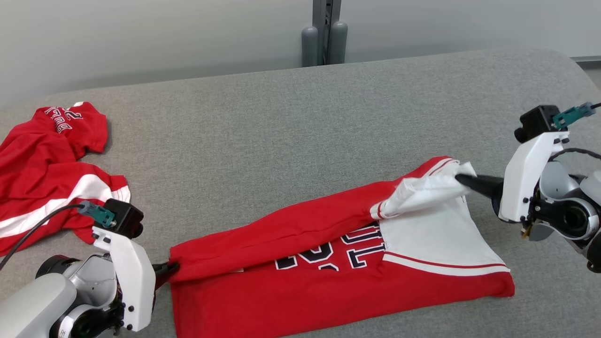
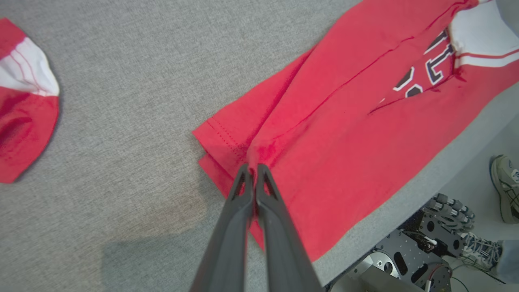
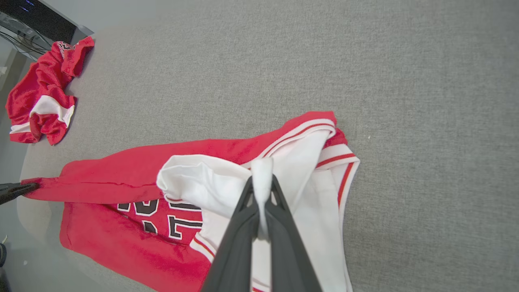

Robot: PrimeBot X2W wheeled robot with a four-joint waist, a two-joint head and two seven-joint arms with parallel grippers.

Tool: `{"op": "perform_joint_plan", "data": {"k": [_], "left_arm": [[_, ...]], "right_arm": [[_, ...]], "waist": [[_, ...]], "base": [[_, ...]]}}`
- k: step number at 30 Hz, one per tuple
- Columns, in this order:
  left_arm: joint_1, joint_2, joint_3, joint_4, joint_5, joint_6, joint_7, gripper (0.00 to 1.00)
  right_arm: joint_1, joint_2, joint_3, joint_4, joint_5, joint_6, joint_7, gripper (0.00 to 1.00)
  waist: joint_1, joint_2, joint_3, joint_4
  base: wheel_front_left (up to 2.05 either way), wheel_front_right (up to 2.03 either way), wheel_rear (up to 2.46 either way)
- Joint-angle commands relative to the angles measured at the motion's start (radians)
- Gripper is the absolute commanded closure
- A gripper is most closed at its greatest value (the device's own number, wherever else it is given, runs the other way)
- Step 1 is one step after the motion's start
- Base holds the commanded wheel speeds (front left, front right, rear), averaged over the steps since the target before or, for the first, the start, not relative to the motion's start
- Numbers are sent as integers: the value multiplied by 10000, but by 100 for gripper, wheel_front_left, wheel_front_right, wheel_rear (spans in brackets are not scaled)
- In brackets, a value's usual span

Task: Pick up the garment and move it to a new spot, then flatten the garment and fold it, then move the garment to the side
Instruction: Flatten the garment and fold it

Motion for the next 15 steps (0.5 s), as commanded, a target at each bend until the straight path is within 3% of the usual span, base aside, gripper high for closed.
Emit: {"op": "perform_joint_plan", "data": {"k": [1, 12, 13, 14, 15], "left_arm": [[84, 52, 4, -22, -41, -24, 40, 100], [158, 129, -132, -181, -252, -16, 455, 100], [171, 122, -133, -175, -256, -1, 445, 46], [192, 105, -136, -167, -263, 19, 428, 0], [224, 82, -141, -152, -288, 44, 421, 0]], "right_arm": [[107, -44, 46, 70, 92, 6, 127, 100], [301, 8, 356, 392, 500, 6, 1426, 100], [333, 15, 387, 408, 522, 6, 1507, 100], [327, 19, 395, 423, 529, 6, 1542, 80], [334, 32, 387, 420, 535, 6, 1540, 9]], "waist": [[-1, -1, -25, -18], [-1, -1, -85, 18], [-1, -1, -95, 25], [-1, -1, -108, 33], [-1, -1, -125, 40]], "base": [[0, 0, 0], [0, 0, 0], [0, 0, 0], [0, 0, 0], [0, 0, 0]]}}
